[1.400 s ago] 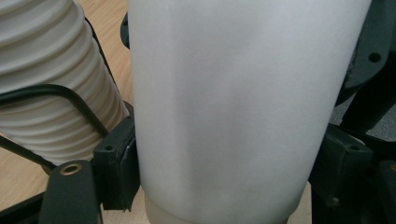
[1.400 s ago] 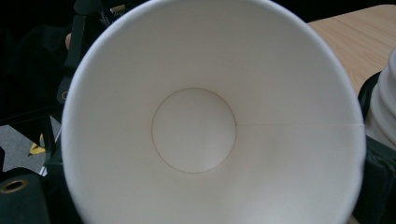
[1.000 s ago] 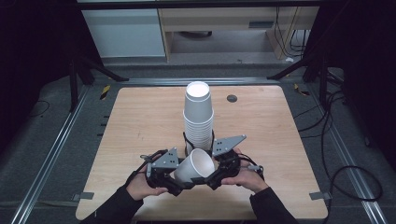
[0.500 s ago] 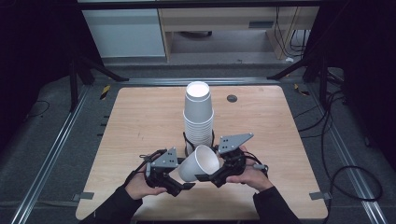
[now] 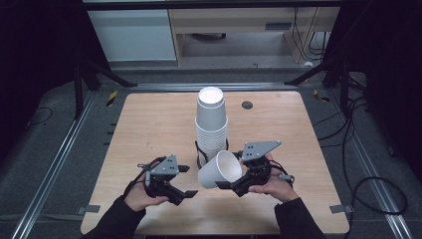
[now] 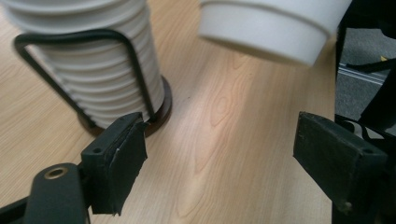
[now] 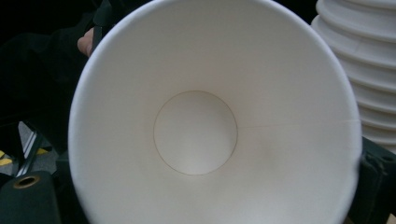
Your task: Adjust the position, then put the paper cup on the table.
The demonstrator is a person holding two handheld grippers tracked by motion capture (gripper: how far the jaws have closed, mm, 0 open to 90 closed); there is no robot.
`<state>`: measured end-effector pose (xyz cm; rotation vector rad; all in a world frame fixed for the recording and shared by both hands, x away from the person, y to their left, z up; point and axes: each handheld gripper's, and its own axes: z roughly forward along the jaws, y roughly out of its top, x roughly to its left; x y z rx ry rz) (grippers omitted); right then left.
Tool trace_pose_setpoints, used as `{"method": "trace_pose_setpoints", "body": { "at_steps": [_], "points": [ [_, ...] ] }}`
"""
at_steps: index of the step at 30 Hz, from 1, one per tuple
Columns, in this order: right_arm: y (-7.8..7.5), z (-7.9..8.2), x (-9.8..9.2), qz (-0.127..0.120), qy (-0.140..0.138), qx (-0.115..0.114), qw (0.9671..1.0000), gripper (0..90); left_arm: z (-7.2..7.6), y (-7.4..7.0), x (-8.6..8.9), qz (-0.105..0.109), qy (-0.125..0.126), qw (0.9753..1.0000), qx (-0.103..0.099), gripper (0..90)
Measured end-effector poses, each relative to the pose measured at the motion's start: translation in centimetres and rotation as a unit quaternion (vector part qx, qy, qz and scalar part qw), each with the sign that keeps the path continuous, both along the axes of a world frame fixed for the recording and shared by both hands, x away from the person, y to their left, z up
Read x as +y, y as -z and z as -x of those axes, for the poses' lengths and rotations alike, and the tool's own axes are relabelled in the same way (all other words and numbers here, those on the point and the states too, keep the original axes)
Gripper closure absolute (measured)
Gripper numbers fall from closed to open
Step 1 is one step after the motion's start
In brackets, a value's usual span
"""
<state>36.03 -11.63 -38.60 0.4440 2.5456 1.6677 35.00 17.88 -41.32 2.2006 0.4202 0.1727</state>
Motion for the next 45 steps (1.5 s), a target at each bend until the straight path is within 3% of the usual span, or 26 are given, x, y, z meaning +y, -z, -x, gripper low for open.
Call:
{"method": "trace_pose_setpoints", "body": {
  "at_steps": [6,12,16,27,37,45],
  "points": [
    [0.0,-0.2,-0.8,0.0,0.019,-0.001,0.9998,9.4,-0.9,0.1,1.5,0.005,-0.054,0.9985,-0.002,16.9],
    [0.0,-0.3,-1.4,0.004,0.041,-0.002,0.9992,9.4,-1.8,0.3,2.7,0.013,-0.101,0.9948,-0.004,17.6],
    [0.0,-0.4,-2.1,0.007,0.056,0.0,0.9984,9.4,-2.2,0.4,3.5,0.023,-0.115,0.9931,-0.002,16.6],
    [-0.3,-0.4,-3.8,0.013,0.094,-0.006,0.9955,9.5,-3.2,1.0,5.1,0.014,-0.154,0.9879,0.004,16.2],
    [-0.7,-0.8,-5.5,0.023,0.148,-0.011,0.9886,9.5,-3.6,1.7,5.6,0.003,-0.171,0.9851,0.014,16.3],
    [-0.9,-1.2,-7.3,0.033,0.2,-0.012,0.9791,9.5,-3.9,2.1,5.7,-0.005,-0.179,0.9837,0.02,16.4]
  ]
}}
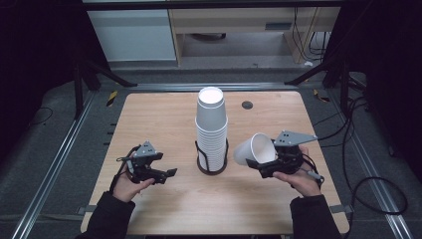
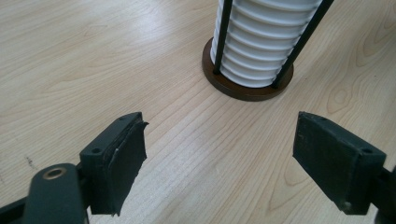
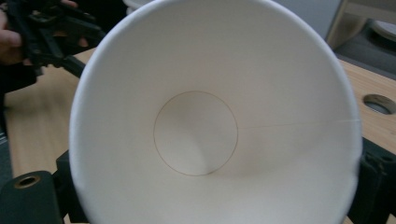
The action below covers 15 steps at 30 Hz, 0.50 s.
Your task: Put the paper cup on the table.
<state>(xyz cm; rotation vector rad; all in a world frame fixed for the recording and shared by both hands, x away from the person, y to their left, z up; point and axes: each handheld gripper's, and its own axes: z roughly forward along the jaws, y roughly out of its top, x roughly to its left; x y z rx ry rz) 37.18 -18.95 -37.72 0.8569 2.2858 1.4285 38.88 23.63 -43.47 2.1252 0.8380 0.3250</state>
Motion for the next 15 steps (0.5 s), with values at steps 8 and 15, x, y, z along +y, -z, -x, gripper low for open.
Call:
{"method": "trace_pose_setpoints", "body": {
  "at_steps": [8,15],
  "points": [
    [0.2,-0.7,-0.6,0.017,0.059,0.014,0.998,9.5,-0.3,0.2,0.6,0.002,-0.013,0.9999,0.003,16.5],
    [0.5,-1.5,-1.3,0.044,0.122,0.017,0.9914,9.4,-0.5,0.4,0.8,0.0,-0.02,0.9998,0.006,16.6]
  ]
}}
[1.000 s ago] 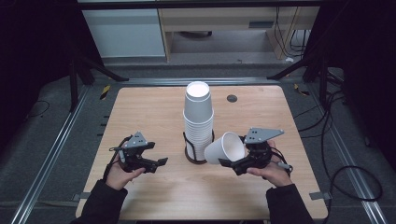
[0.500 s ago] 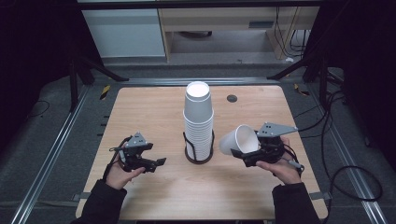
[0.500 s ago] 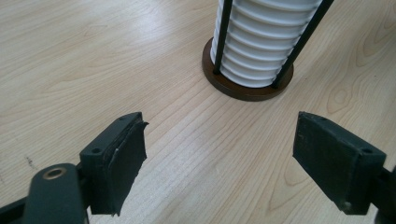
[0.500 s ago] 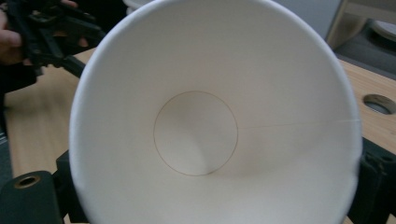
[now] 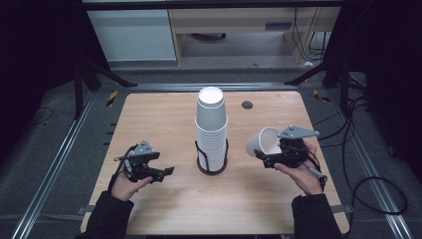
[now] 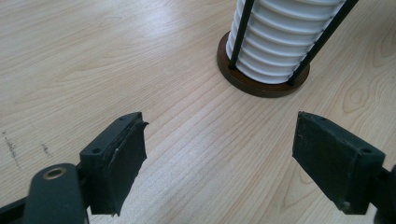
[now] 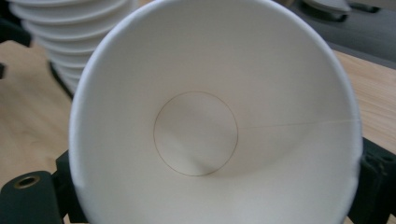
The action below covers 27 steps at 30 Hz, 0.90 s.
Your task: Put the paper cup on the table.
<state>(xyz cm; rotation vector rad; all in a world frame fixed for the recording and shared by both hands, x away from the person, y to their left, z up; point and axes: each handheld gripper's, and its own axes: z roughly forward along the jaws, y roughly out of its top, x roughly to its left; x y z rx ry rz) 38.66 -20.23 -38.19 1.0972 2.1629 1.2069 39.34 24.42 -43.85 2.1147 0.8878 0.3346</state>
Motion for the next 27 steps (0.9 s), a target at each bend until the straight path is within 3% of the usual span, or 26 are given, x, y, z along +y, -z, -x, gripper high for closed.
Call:
{"method": "trace_pose_setpoints", "body": {
  "at_steps": [8,20,27],
  "points": [
    [0.5,-1.1,-1.0,0.031,0.06,0.011,0.9977,9.3,-0.2,0.3,0.3,-0.005,-0.011,0.9999,0.004,16.8],
    [0.2,-2.9,-2.0,0.055,0.108,0.014,0.9925,9.3,-0.4,0.4,0.6,-0.006,-0.021,0.9997,0.007,16.9],
    [0.2,-5.0,-2.0,0.086,0.132,0.041,0.9866,9.3,-0.5,0.6,0.7,-0.007,-0.023,0.9997,0.009,16.9]
  ]
}}
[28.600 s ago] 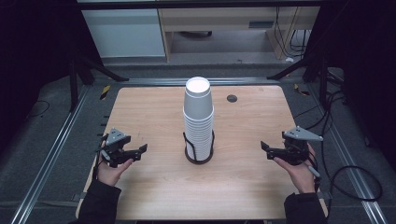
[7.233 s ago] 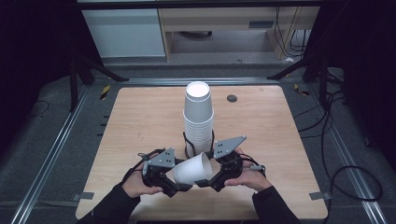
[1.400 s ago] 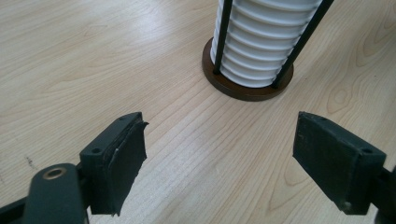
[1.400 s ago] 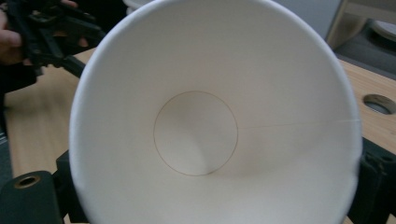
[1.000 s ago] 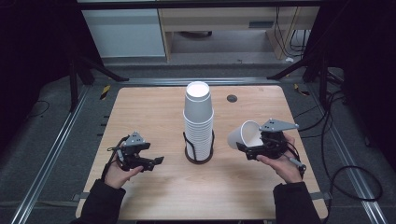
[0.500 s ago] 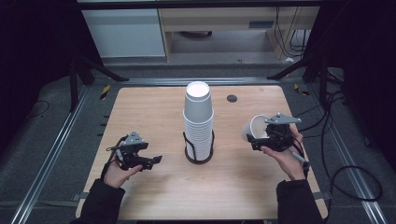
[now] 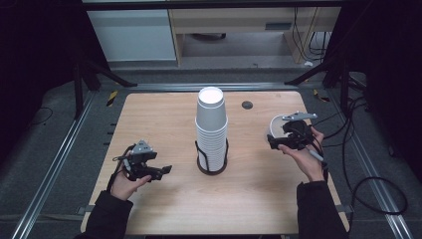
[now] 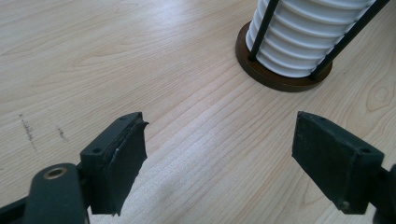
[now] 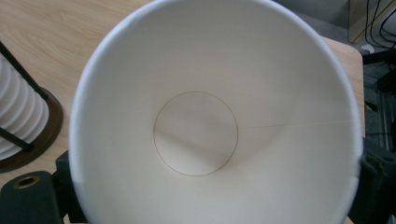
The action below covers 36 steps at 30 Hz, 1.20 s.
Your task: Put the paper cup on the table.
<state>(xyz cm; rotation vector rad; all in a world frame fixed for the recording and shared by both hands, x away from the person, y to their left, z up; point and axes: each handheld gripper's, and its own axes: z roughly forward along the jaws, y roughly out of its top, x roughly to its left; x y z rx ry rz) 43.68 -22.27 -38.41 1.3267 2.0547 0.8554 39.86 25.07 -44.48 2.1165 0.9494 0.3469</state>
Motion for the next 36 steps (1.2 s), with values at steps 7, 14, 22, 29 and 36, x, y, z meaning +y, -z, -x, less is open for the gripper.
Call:
{"method": "trace_pose_setpoints", "body": {
  "at_steps": [7,14,22,29,36],
  "points": [
    [0.6,-2.1,0.0,0.02,0.014,0.036,0.999,9.3,0.0,-0.1,0.1,-0.001,-0.004,1.0,-0.003,16.8],
    [1.6,-3.7,-0.5,0.036,0.029,0.071,0.9964,9.3,0.0,-0.2,0.2,-0.001,-0.009,0.9999,-0.008,15.9],
    [2.9,-5.0,-1.0,0.053,0.039,0.109,0.9918,9.2,0.0,-0.2,0.3,-0.003,-0.011,0.9999,-0.01,15.7],
    [3.7,-5.7,-1.2,0.066,0.039,0.135,0.9879,9.2,0.0,-0.3,0.2,-0.005,-0.008,0.9999,-0.01,15.7],
    [4.4,-6.1,-1.5,0.068,0.042,0.153,0.985,9.0,0.0,-0.3,0.2,-0.006,-0.007,0.9999,-0.01,15.7]
  ]
}}
